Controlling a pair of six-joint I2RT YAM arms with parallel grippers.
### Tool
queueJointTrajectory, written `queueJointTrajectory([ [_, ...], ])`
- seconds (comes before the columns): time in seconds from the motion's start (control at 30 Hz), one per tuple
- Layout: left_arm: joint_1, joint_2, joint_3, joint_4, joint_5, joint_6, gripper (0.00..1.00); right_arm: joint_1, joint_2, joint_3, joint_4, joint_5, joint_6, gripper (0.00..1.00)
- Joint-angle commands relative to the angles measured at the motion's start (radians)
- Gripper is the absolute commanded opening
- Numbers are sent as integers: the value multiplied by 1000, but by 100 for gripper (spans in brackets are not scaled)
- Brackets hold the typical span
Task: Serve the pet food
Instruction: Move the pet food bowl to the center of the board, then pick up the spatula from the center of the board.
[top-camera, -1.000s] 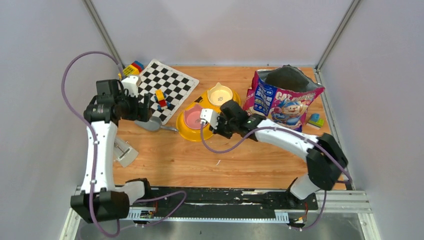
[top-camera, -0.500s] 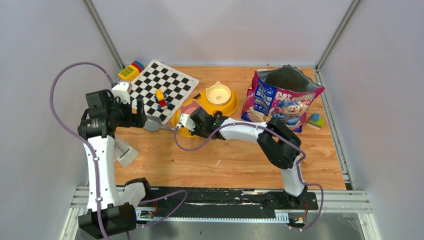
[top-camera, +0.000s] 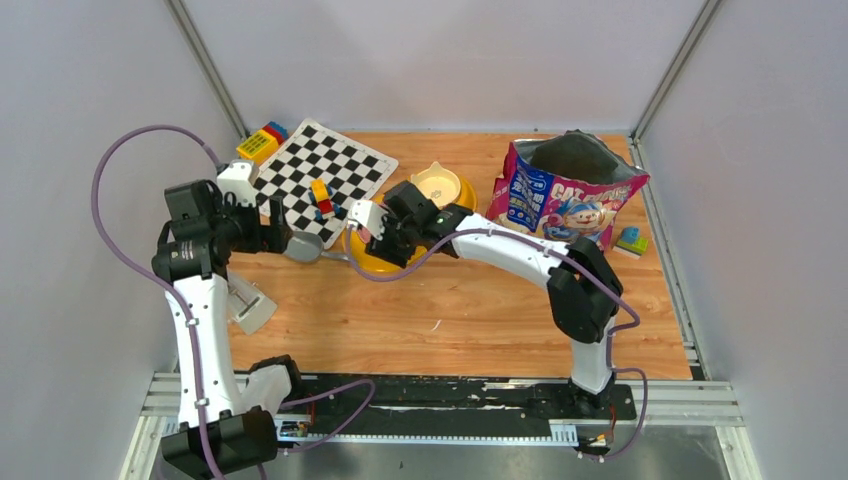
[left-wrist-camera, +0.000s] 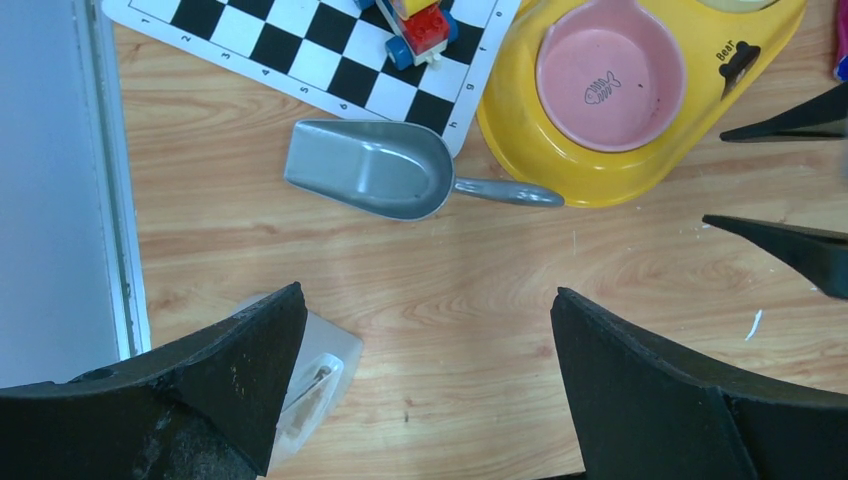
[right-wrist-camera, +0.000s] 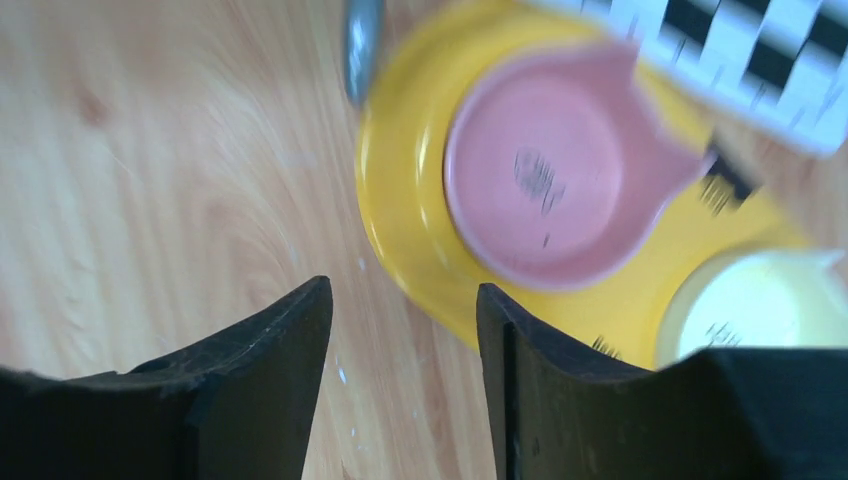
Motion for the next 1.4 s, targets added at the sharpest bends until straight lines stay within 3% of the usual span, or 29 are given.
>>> queueJointTrajectory([
  [0.0, 29, -11, 6, 48, 31, -9, 100, 42, 8, 194, -58, -217, -8, 57],
  [0.33, 122, -6, -2, 52, 77, -21, 100, 64, 345, 558, -140, -220, -38, 61],
  [0.7, 172, -11, -6, 49, 108, -24, 100, 64, 510, 657, -130, -165, -62, 61],
  [0.77, 175, -13, -10, 51, 109, -24, 100, 64, 528, 662, -125, -156, -58, 55],
  [1.13, 183, -20, -13, 53, 112, -27, 100, 68, 471, 635, -143, -140, 56, 0],
  [1.37, 188, -24, -11, 52, 111, -32, 100, 71, 257, 451, -153, -136, 152, 0],
])
